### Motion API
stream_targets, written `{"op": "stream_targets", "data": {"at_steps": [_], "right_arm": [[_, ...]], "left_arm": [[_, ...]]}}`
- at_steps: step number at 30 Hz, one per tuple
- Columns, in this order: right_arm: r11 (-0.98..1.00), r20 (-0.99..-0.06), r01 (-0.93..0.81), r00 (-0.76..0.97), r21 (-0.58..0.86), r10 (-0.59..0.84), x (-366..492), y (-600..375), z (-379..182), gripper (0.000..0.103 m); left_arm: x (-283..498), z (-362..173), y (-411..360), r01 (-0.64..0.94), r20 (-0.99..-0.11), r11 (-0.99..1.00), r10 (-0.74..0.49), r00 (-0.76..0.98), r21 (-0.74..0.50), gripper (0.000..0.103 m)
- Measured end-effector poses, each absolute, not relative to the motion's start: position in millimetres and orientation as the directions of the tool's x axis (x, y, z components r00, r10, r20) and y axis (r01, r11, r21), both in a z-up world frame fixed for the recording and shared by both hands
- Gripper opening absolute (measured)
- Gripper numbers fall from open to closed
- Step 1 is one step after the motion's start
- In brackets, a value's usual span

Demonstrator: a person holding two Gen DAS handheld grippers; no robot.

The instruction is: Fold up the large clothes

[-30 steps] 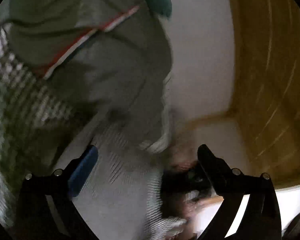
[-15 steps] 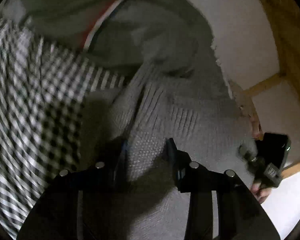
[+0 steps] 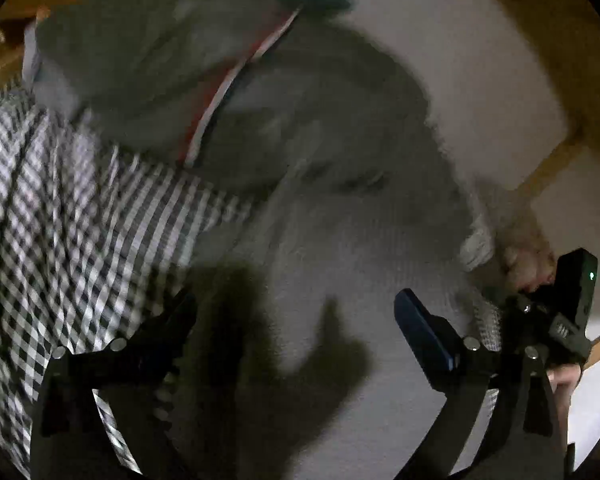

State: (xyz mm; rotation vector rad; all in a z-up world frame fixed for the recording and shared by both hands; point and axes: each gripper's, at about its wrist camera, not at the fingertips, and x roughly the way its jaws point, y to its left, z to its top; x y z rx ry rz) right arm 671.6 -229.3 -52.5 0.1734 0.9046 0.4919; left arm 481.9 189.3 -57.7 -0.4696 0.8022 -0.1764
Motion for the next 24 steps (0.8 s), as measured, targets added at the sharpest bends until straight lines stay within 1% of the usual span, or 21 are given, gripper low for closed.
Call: {"op": "stream_targets", "data": {"at_steps": [2, 3, 4, 6, 7, 8, 9, 10, 11, 12, 13, 15, 17, 19, 21, 22, 24], "right_arm": [[0.88, -0.725, -0.387, 0.517, 0.276, 0.455, 649.1, -215.1, -31.6, 0.1], [0.878, -0.755, -0.409, 0.486, 0.248, 0.439, 637.9, -203.6, -28.0, 0.099], [0.876, -0.782, -0.425, 0.455, 0.229, 0.425, 627.4, -194.1, -32.0, 0.099], [0.883, -0.825, -0.433, 0.42, 0.182, 0.377, 615.2, -162.8, -50.2, 0.099], [0.888, -0.855, -0.441, 0.402, 0.133, 0.328, 610.1, -144.2, -67.2, 0.099], [0.893, -0.88, -0.445, 0.394, 0.071, 0.266, 606.7, -126.6, -87.3, 0.099], [0.893, -0.889, -0.449, 0.417, -0.017, 0.192, 602.1, -120.1, -112.6, 0.1], [0.896, -0.885, -0.442, 0.431, -0.037, 0.175, 603.7, -115.6, -125.0, 0.1], [0.905, -0.879, -0.426, 0.428, 0.007, 0.209, 603.9, -123.3, -131.2, 0.101], [0.912, -0.884, -0.402, 0.394, 0.08, 0.251, 608.8, -132.6, -133.5, 0.101], [0.913, -0.888, -0.39, 0.369, 0.118, 0.273, 612.5, -135.3, -133.2, 0.101], [0.92, -0.885, -0.367, 0.369, 0.141, 0.283, 609.2, -145.4, -116.0, 0.1], [0.903, -0.857, -0.399, 0.398, 0.161, 0.328, 593.8, -146.8, -90.0, 0.1], [0.902, -0.861, -0.408, 0.4, 0.138, 0.313, 585.0, -144.3, -89.7, 0.1], [0.905, -0.879, -0.424, 0.417, 0.037, 0.231, 583.1, -130.3, -109.0, 0.1], [0.904, -0.873, -0.428, 0.445, -0.013, 0.199, 580.9, -125.8, -121.9, 0.1], [0.911, -0.859, -0.412, 0.454, 0.033, 0.236, 586.2, -133.5, -133.5, 0.101]], "left_arm": [[476.9, -47.7, 166.1, 0.02, -0.663, 0.91, -0.318, 0.678, -0.415, 0.097], [477.7, -48.2, 154.2, 0.027, -0.687, 0.932, -0.286, 0.668, -0.362, 0.097], [482.1, -56.6, 139.4, 0.013, -0.734, 0.966, -0.205, 0.648, -0.258, 0.097], [494.8, -82.2, 127.1, -0.033, -0.789, 0.992, -0.074, 0.61, -0.118, 0.097], [500.3, -94.1, 124.6, -0.048, -0.808, 0.996, -0.028, 0.589, -0.07, 0.097], [506.6, -113.0, 125.7, -0.061, -0.84, 0.997, -0.013, 0.543, -0.055, 0.099], [507.3, -121.3, 135.1, -0.076, -0.839, 0.989, -0.067, 0.54, -0.128, 0.099], [508.5, -118.2, 143.6, -0.094, -0.833, 0.978, -0.105, 0.544, -0.185, 0.099], [509.1, -119.0, 148.1, -0.098, -0.835, 0.974, -0.12, 0.538, -0.203, 0.099], [509.2, -119.1, 149.5, -0.093, -0.836, 0.974, -0.128, 0.533, -0.209, 0.099], [508.2, -118.7, 148.1, -0.084, -0.837, 0.977, -0.122, 0.533, -0.196, 0.099], [506.8, -118.8, 146.5, -0.076, -0.838, 0.983, -0.103, 0.537, -0.169, 0.099], [509.7, -124.1, 151.4, -0.081, -0.834, 0.98, -0.11, 0.54, -0.182, 0.099], [510.3, -124.8, 150.6, -0.084, -0.832, 0.98, -0.105, 0.545, -0.179, 0.099], [508.3, -122.7, 147.2, -0.085, -0.83, 0.983, -0.088, 0.551, -0.16, 0.099], [507.5, -122.2, 145.9, -0.085, -0.829, 0.984, -0.083, 0.553, -0.156, 0.099], [509.7, -123.4, 145.2, -0.087, -0.828, 0.984, -0.082, 0.554, -0.156, 0.099]]}}
